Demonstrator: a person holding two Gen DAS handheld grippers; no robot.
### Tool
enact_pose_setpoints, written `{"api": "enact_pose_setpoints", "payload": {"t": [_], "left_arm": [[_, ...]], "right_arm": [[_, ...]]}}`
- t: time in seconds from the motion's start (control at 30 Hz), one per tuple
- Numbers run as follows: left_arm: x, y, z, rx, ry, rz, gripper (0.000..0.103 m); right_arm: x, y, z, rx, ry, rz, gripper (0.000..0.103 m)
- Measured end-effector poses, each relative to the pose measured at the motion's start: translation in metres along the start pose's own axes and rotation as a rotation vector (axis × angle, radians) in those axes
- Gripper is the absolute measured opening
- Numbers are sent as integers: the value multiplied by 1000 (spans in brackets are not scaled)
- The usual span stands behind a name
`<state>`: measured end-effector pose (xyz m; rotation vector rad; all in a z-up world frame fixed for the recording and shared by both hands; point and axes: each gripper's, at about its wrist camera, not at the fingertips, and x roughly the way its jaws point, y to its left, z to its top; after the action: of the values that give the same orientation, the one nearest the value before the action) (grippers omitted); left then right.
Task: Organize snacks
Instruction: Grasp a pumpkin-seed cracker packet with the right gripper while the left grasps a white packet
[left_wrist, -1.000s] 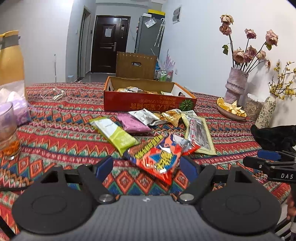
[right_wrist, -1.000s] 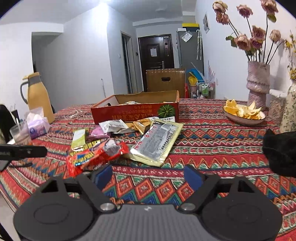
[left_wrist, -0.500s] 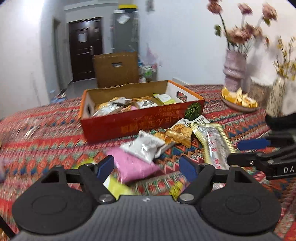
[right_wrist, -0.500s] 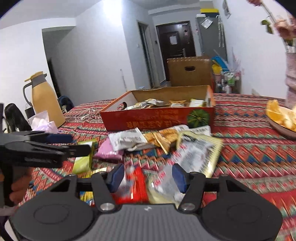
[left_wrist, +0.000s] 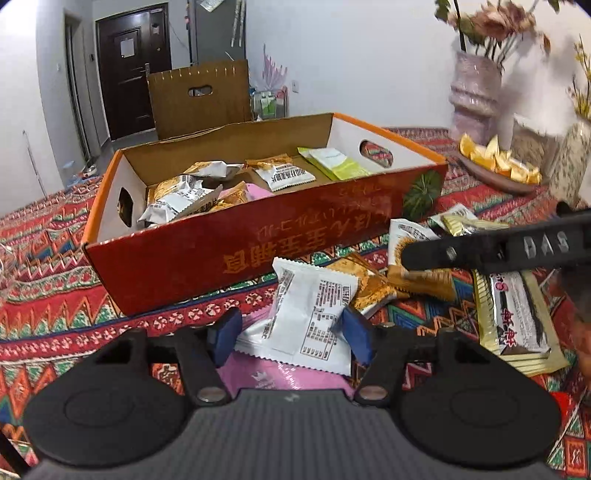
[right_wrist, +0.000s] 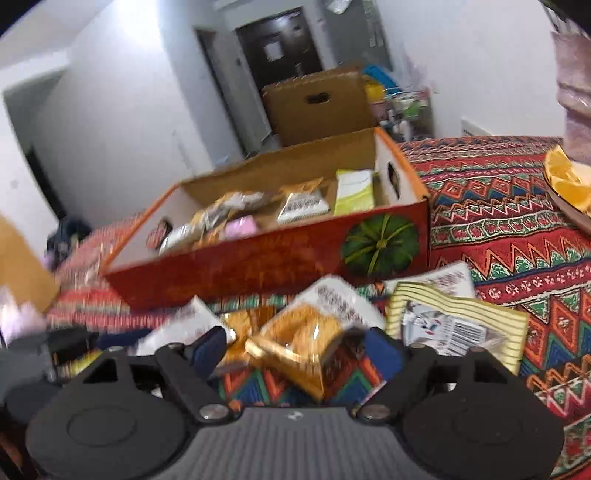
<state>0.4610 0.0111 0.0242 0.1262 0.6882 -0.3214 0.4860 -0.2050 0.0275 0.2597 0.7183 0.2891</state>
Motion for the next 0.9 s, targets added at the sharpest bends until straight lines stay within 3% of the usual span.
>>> {"api": "enact_pose_setpoints", "payload": {"t": [0.17, 0.3, 0.53, 0.6, 0.7, 0.9], "left_arm": [[-5, 5, 2, -31, -23, 22, 55], [-10, 11, 4, -69, -26, 35, 55], [-48, 18, 6, -133, -76, 66, 55], [-64, 15, 3, -150, -93, 69, 55], [-91, 6, -3, -170, -116, 74, 55], [-142, -21, -21, -219, -166, 78, 55]], "right_arm": [[22, 8, 3, 7, 5, -14, 77], [32, 22, -4, -86, 6, -67, 56], [14, 16, -18, -199, 29, -84, 52], [13, 19, -21, -250, 45, -96, 45], [0, 16, -26, -229, 49, -63, 39], [-67, 20, -35, -219, -71, 27, 39]]}}
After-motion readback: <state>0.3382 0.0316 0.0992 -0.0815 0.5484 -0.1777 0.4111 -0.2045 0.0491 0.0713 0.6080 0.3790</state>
